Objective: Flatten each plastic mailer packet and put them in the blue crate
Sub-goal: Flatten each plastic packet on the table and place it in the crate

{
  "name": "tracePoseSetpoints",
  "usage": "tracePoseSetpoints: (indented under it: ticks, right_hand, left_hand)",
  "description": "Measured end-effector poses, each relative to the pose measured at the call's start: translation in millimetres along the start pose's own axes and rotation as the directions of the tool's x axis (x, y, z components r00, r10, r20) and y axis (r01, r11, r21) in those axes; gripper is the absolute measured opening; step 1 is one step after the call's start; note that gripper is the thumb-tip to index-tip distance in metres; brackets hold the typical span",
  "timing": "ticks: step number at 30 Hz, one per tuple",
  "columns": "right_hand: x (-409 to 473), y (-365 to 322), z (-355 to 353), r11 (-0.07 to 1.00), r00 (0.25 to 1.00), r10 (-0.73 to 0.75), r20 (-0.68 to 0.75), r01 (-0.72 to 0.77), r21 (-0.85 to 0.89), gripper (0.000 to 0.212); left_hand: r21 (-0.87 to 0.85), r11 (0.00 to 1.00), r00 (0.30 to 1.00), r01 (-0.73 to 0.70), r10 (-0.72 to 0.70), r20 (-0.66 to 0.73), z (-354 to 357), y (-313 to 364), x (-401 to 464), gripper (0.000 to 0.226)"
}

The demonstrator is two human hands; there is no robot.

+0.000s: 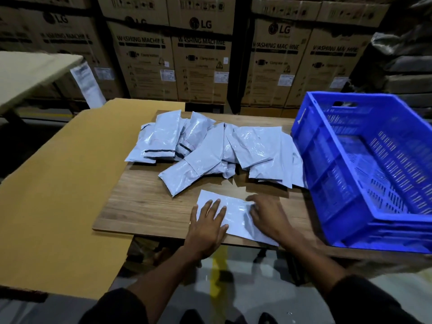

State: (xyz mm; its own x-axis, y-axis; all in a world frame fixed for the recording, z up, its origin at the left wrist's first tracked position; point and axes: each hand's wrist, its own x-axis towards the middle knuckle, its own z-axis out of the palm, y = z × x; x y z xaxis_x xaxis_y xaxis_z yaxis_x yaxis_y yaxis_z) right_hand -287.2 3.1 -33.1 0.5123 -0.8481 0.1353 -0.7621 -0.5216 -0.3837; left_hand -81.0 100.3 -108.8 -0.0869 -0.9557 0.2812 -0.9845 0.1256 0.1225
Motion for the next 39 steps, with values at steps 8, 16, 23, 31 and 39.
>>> tracePoseSetpoints:
  ticks: [8,16,23,31,39]
  right_hand:
    - [-23.0,-23.3,60.2,1.0,0.996,-0.027,0.09,0.026,0.015,0.062]
    - [-26.2,-21.9,68.6,0.991,0.997,-0.007,0.081,0.018,-0.13,0.058]
    - [-27.1,-21.6,66.9,0.979,0.991,-0.004,0.135,0.031,-0.201,0.06]
    - [-30.5,-23.1,61.8,0.973,0.986,0.073,0.152,-0.037,-0.228,0.063]
    - [-46.7,-7.6,50.7,0.947,0.977,0.177,0.117,-0.137,-0.292,0.069]
  left_hand:
    - [-0.394,0.919,1.0,0.009,-0.018,-0.02,-0.6,25.6,36.0,0.052]
    - [-0.345,0.933,0.995,-0.104,0.098,-0.035,8.4,3.2,47.7,0.049]
    - [-0.083,0.995,0.996,-0.051,0.056,0.07,13.9,-11.2,29.8,0.057]
    - [-0.066,0.995,0.993,0.072,-0.065,0.101,3.7,-9.4,24.3,0.055]
    - [-0.065,0.985,0.983,0.158,-0.15,0.11,-0.9,-1.5,20.6,0.061]
